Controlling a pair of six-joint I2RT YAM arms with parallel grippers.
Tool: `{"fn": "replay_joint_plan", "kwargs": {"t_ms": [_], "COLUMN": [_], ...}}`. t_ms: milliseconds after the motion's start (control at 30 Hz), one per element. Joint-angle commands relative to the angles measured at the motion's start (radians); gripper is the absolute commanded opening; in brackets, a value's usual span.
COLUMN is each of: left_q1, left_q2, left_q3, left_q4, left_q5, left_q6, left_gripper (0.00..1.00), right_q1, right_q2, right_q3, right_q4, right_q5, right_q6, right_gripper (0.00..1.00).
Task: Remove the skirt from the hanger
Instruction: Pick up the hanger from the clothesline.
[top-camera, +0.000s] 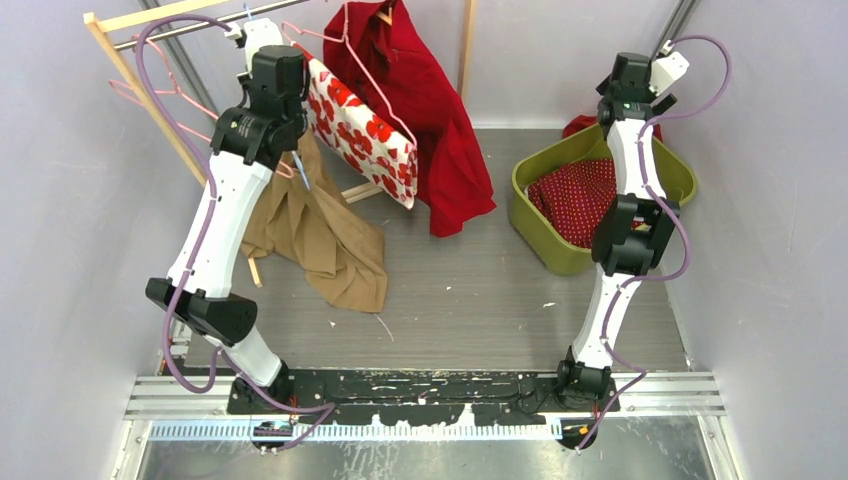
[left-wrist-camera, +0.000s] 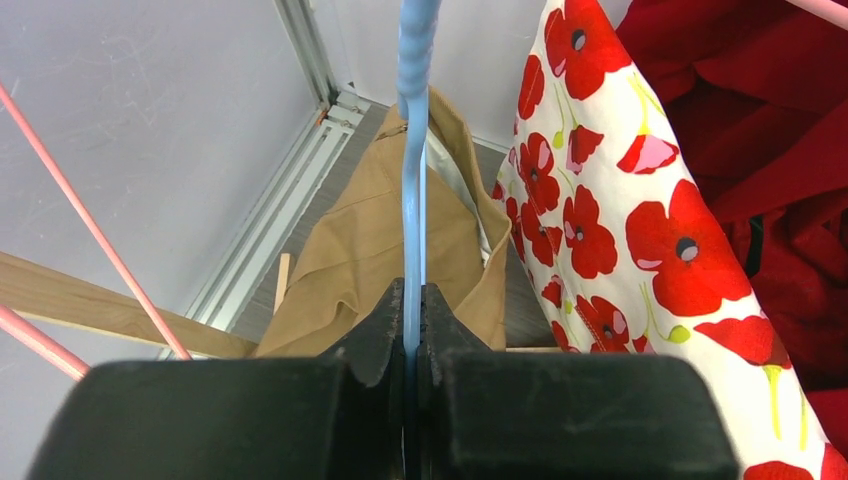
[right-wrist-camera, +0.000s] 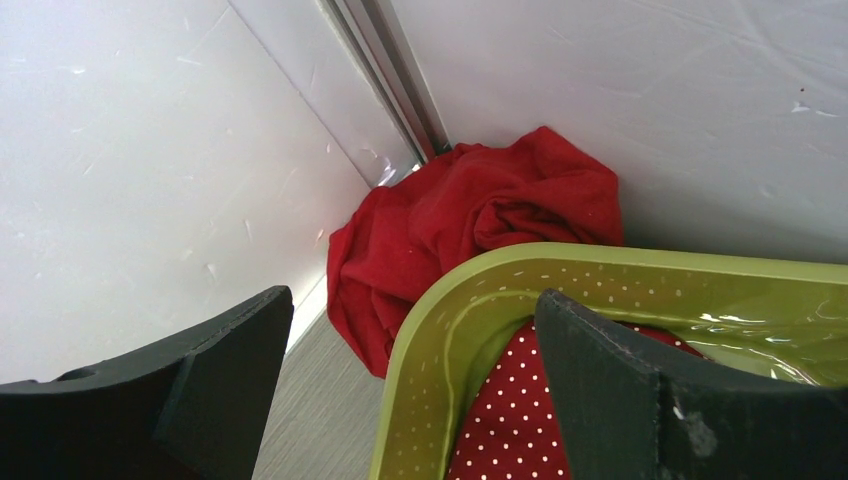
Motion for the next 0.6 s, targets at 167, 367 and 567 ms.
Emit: {"fn": "replay_joint_plan", "kwargs": {"t_ms": [167,367,567], "left_q1": [0.005,0.005,0.004], "left_q2": [-0.103,-0.132,-0.109], "left_q3": [-0.242,-0.366,-0.373], "left_q4": [0.394,0.693,0.897], "left_q5": [0.054,0.066,0.057], "left_q6": [0.092,0.201,0.321], "left_gripper": [0.0,0.0,0.0], "right_q1": [-0.007,-0.008,-0.008], "right_q2": [-0.096,-0.096,-0.1], "right_q3": [-0.01,-0.021,-0.033], "right_q4": [0.024,0.033,0.041], "right_q5": [0.006,-0.007,-0.01], "right_q6": [0.005,0.01,0.009], "right_gripper": [0.95,0.95,0.95]}}
